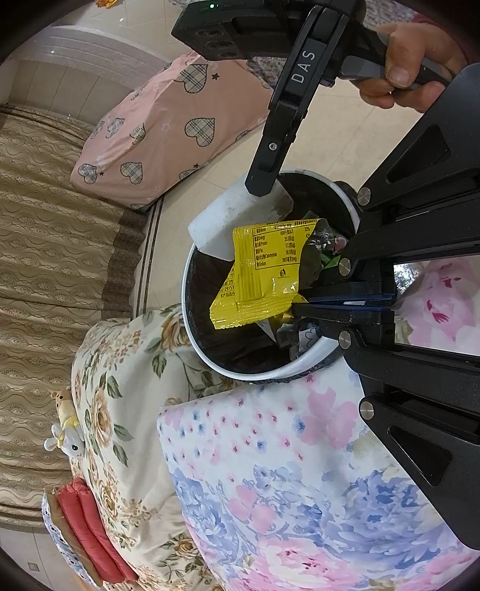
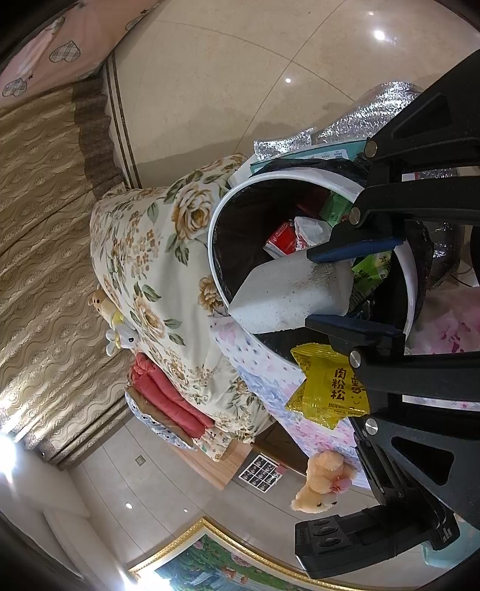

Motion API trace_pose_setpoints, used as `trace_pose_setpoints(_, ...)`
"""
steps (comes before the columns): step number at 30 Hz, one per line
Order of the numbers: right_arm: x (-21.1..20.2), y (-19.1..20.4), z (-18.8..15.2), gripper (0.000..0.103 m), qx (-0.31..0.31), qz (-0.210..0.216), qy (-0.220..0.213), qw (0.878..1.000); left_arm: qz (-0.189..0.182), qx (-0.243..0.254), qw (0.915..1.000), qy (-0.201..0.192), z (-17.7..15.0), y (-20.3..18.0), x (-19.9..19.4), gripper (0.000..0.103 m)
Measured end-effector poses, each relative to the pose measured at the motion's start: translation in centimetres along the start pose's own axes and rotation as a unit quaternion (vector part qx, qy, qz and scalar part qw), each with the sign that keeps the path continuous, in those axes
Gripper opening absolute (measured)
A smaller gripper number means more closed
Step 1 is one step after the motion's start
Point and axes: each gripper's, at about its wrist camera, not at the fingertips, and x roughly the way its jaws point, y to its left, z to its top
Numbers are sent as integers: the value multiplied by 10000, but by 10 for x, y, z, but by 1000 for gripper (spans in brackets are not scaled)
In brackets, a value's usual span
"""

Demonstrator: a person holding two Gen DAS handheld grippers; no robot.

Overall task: Collect trash
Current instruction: 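Lower both grippers into the bin and open them to drop the items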

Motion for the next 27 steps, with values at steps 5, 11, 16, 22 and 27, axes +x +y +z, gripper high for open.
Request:
trace_pose_setpoints(5,1,-2,1,29,9,-3,-2,10000,19,22,10000,34,4,-5,5,1)
trace_pose_setpoints(11,1,-2,1,29,7,-6,0,10000,43,29,10000,51,5,-4,9,1)
trace_pose_setpoints(16,1,-4,1,29,18,0,2,10000,68,44,9999,59,8,-2,13,1)
trace_pose_setpoints(22,1,-4,1,29,20,-7,-1,10000,86,76,9999,72,12,-2,17,1)
trace_pose_setpoints(27,1,-5,2,29,29,-9,7,10000,84,94,9999,79,13,-4,19,1)
